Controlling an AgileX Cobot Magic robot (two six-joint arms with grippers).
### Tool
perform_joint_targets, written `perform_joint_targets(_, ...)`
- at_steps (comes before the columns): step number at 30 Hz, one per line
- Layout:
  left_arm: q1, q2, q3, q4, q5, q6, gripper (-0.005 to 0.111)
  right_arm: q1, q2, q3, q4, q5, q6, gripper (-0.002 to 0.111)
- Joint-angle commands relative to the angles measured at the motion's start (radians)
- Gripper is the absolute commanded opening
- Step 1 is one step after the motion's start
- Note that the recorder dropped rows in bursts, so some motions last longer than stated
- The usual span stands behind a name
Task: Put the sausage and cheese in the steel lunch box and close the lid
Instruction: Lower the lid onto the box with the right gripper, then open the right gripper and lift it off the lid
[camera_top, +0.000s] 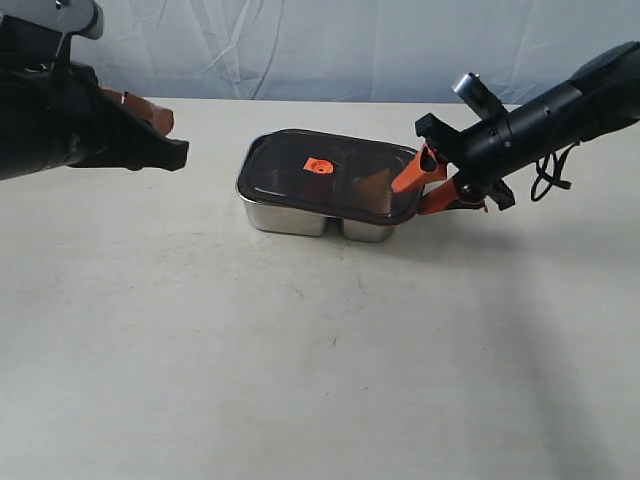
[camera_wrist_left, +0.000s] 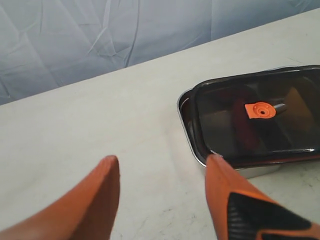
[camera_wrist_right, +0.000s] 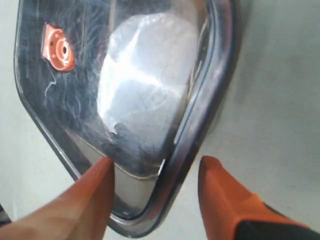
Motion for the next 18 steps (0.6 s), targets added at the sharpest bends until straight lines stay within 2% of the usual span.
perform_joint_targets(1, 0.003, 0.04, 0.006, -0.005, 0.029, 0.0, 0.05, 0.023, -0.004, -0.052, -0.127, 0.041, 0.061, 0.05)
perform_joint_targets(9, 0.003, 0.056, 0.006, -0.005, -0.016, 0.0, 0.05, 0.023, -0.021, -0.064, -0.151, 0.093, 0.12, 0.049)
perform_joint_targets(14, 0.003, 0.056, 0.006, -0.005, -0.083, 0.0, 0.05, 0.023, -0.077, -0.064, -0.226, 0.129, 0.129, 0.027)
perform_joint_targets(18, 0.003, 0.056, 0.006, -0.005, -0.081, 0.0, 0.05, 0.023, -0.134, -0.064, -0.288, 0.114, 0.153, 0.016)
